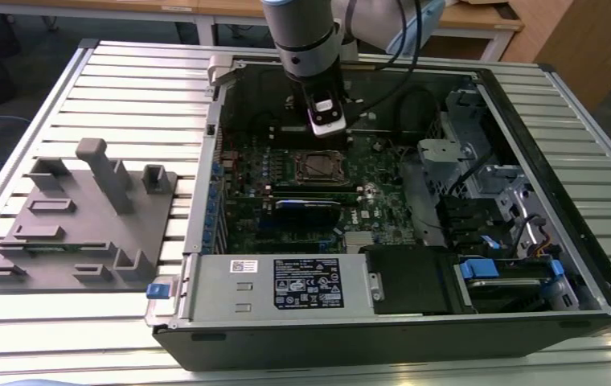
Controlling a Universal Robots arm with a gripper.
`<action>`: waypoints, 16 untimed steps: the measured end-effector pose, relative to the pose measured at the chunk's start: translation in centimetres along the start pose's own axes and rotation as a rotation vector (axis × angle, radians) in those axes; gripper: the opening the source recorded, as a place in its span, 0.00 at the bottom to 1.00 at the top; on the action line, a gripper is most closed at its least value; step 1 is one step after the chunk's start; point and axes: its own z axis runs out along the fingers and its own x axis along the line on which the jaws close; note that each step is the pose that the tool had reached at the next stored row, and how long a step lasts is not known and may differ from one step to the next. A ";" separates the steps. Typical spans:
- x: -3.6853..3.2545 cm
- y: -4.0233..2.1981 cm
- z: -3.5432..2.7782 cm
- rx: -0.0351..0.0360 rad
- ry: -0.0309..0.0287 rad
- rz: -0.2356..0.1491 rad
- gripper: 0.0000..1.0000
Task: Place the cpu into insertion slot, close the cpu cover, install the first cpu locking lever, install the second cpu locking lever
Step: 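Install the first cpu locking lever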
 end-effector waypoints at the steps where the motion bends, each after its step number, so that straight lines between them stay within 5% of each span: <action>1: 0.00 0.00 0.00 0.0000 0.0000 0.000 0.11; 2: -0.01 0.00 0.00 0.0007 0.0014 0.000 0.11; 4: -0.01 0.00 0.01 0.0109 0.0202 0.003 0.11; 9: -0.05 0.01 0.11 0.0554 0.0949 0.013 0.11; 11: -0.04 0.01 0.15 0.0709 0.1150 0.015 0.11; 16: -0.04 0.00 0.14 0.0719 0.1161 0.015 0.11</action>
